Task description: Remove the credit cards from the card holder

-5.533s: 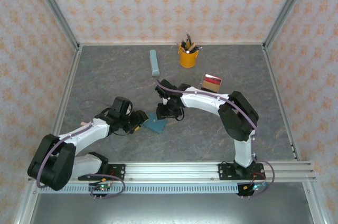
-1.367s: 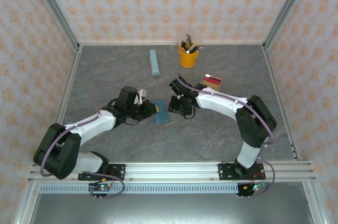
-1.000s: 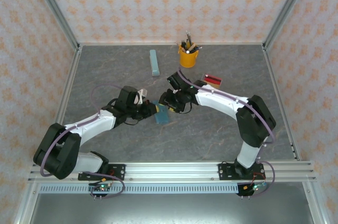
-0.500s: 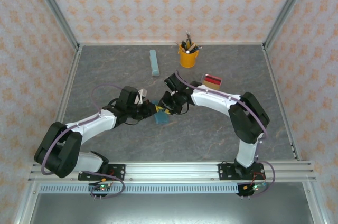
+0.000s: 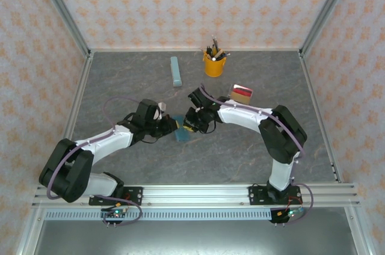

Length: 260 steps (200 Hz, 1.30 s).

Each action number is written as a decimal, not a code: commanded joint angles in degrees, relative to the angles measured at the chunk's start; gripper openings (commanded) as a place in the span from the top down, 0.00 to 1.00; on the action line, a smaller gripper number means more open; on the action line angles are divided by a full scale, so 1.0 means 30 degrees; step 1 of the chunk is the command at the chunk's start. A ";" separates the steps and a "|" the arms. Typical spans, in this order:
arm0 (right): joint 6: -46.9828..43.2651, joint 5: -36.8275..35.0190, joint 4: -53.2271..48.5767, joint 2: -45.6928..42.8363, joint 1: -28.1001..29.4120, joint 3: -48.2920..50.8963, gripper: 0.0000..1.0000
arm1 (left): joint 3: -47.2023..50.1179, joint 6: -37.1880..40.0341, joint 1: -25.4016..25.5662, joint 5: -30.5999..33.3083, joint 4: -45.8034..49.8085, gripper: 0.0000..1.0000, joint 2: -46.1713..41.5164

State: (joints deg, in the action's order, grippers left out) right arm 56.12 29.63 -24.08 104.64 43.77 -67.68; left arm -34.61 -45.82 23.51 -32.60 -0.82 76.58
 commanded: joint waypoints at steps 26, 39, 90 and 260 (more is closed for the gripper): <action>-0.0669 -0.1513 -0.2816 -0.0176 0.0059 0.0859 0.90 | -0.0314 -0.0167 -0.0277 0.0577 -0.1339 1.00 -0.0724; -0.0985 -0.1870 -0.2814 -0.0580 0.0059 0.0714 0.86 | -0.0459 0.0013 -0.0277 0.0347 -0.1014 1.00 -0.0573; -0.3208 -0.2844 -0.1351 -0.2751 -0.0299 0.1110 0.55 | -0.0992 0.1015 -0.0281 -0.0445 0.0440 1.00 -0.0177; -0.7148 -0.2484 -0.2863 -0.0156 -0.0088 -0.1160 0.66 | -0.3145 0.1677 0.0199 -0.2754 0.2400 1.00 0.4494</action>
State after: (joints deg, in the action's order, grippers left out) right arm 35.83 25.61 -29.19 103.26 43.09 -67.94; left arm -42.44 -42.83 23.92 -40.07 3.25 88.95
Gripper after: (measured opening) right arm 0.348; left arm 0.111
